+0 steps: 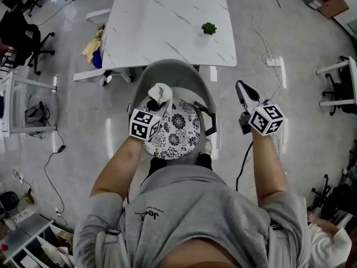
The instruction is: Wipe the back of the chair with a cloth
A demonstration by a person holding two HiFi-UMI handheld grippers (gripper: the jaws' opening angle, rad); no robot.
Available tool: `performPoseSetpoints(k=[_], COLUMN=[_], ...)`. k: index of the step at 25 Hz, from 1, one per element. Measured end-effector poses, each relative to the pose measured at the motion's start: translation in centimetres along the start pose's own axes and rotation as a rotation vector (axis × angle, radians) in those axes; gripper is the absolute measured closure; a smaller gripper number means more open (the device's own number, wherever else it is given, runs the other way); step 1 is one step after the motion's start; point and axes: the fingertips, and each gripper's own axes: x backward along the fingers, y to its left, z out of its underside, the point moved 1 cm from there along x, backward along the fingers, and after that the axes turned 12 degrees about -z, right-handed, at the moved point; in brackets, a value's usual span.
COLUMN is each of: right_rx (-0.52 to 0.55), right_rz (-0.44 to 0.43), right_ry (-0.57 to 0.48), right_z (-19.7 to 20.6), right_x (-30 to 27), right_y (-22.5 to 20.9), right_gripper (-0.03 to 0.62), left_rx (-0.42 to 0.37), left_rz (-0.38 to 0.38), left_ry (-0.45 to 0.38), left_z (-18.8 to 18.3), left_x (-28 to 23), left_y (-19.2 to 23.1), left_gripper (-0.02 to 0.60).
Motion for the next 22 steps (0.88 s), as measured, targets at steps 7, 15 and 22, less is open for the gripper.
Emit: performPoseSetpoints(k=[7,15,22], right_rx=[0.08,0.208,0.303], right_rz=[-0.062,-0.126,-0.158], right_ry=[-0.024,-0.033,-0.049], right_z=[-6.7,-11.2,-13.0], right_x=[-0.6,0.2,0.9], right_y=[5.7,10.6,12.6], right_gripper=[0.594,0.594,0.594], left_rx=[0.02,0.021,0.047], left_rz=[-0.007,-0.024,-0.084], left_ry=[-0.126,-0.255,-0.343], left_z=[-7.8,-14.6,-18.3], left_x=[8.6,16.1,20.8], left_y=[1.3,2.0,3.7], left_gripper=[0.437,0.437,0.437])
